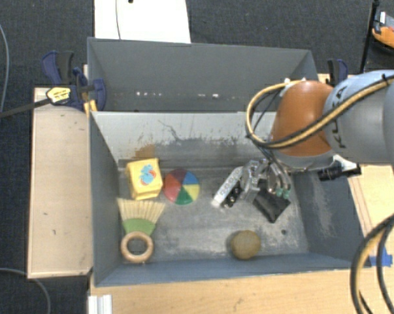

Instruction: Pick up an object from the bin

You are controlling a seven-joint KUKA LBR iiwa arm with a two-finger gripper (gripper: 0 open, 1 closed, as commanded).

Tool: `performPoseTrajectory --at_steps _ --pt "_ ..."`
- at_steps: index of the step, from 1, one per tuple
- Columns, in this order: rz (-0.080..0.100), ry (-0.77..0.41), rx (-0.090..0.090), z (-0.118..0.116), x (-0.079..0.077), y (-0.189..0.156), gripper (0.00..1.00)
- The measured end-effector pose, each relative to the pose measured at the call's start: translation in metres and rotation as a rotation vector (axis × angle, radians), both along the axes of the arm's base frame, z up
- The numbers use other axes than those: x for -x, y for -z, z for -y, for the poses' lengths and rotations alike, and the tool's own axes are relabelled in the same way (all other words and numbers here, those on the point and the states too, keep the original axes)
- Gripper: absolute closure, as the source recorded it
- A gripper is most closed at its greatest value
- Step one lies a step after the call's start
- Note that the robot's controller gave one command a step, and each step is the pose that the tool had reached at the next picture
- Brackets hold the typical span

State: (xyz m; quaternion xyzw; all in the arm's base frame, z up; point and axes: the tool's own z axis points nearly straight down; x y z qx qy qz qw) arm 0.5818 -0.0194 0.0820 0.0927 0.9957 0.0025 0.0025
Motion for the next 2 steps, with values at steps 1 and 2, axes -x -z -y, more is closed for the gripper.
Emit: performPoseTrajectory --at_steps 1,2 --pt "0.0 0.001 0.0 0.0 0.0 -0.014 1.0" --pt "-0.003 0.001 0.0 0.0 0.001 -0.031 1.0"
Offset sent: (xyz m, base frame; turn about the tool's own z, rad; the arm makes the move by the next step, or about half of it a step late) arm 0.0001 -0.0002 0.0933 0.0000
